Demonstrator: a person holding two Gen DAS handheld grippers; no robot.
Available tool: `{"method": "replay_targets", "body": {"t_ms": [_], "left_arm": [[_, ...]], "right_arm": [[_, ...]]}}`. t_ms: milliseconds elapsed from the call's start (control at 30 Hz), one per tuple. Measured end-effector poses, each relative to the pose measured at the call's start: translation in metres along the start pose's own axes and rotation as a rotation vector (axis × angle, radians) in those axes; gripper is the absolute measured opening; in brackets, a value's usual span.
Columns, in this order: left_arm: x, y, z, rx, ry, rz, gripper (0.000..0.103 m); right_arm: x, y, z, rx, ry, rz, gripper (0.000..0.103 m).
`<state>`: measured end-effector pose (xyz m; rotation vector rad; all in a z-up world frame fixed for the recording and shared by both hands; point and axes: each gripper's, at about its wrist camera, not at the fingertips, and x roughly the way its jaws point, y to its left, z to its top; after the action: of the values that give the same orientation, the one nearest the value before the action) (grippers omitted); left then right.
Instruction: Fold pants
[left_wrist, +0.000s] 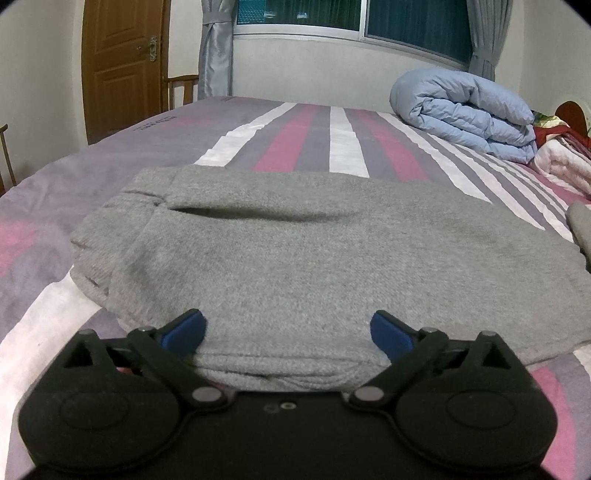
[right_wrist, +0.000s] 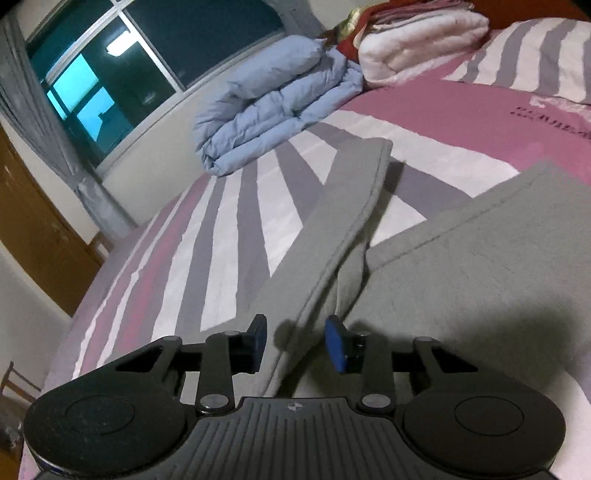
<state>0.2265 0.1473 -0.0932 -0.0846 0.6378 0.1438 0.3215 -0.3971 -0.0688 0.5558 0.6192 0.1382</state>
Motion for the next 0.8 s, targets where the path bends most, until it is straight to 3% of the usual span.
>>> {"method": "replay_targets", "body": {"t_ms": [100,133,233,333,433,533,600,667,700,767,800], "left_arm": [[0.0,-0.001,0.001,-0.005,0.003,0.004,0.093],[0.001,-0.002,0.001,-0.009,0.003,0.006,0.093],[0.002,-0.003,0.001,-0.008,0.002,0.016,0.094],[0.002,-0.004,0.002,-0.01,0.003,0.017,0.094],[0.002,-0.004,0.002,-0.019,0.001,0.022,0.095],[0.001,-0.004,0.002,-0.035,-0.003,0.035,0.095],[0.002,-0.006,0.002,-0.039,-0.001,0.046,0.095],[0.002,-0.007,0.002,-0.039,0.0,0.052,0.095],[0.002,-0.008,0.002,-0.039,0.0,0.053,0.095],[0.002,-0.008,0.002,-0.038,0.001,0.051,0.095],[0.002,-0.008,0.001,-0.039,0.0,0.049,0.095]], "right_arm": [[0.013,-0.004,0.007,0.004,0.022,-0.012,0.034],[0.015,-0.003,0.005,-0.003,0.022,-0.006,0.016],[0.004,0.0,0.003,-0.042,-0.018,0.006,0.007],[-0.023,0.0,-0.006,-0.066,-0.068,0.005,0.005],[-0.05,-0.011,-0.02,-0.071,-0.106,-0.065,0.005],[-0.057,-0.033,-0.039,-0.029,-0.04,-0.144,0.005],[-0.054,-0.05,-0.046,0.046,0.012,-0.12,0.006],[-0.066,-0.059,-0.04,0.107,-0.057,-0.062,0.008],[-0.071,-0.061,-0.036,0.115,-0.091,-0.051,0.013],[-0.075,-0.068,-0.027,0.117,-0.147,-0.067,0.036],[-0.072,-0.075,-0.022,0.135,-0.158,-0.062,0.038]]}}
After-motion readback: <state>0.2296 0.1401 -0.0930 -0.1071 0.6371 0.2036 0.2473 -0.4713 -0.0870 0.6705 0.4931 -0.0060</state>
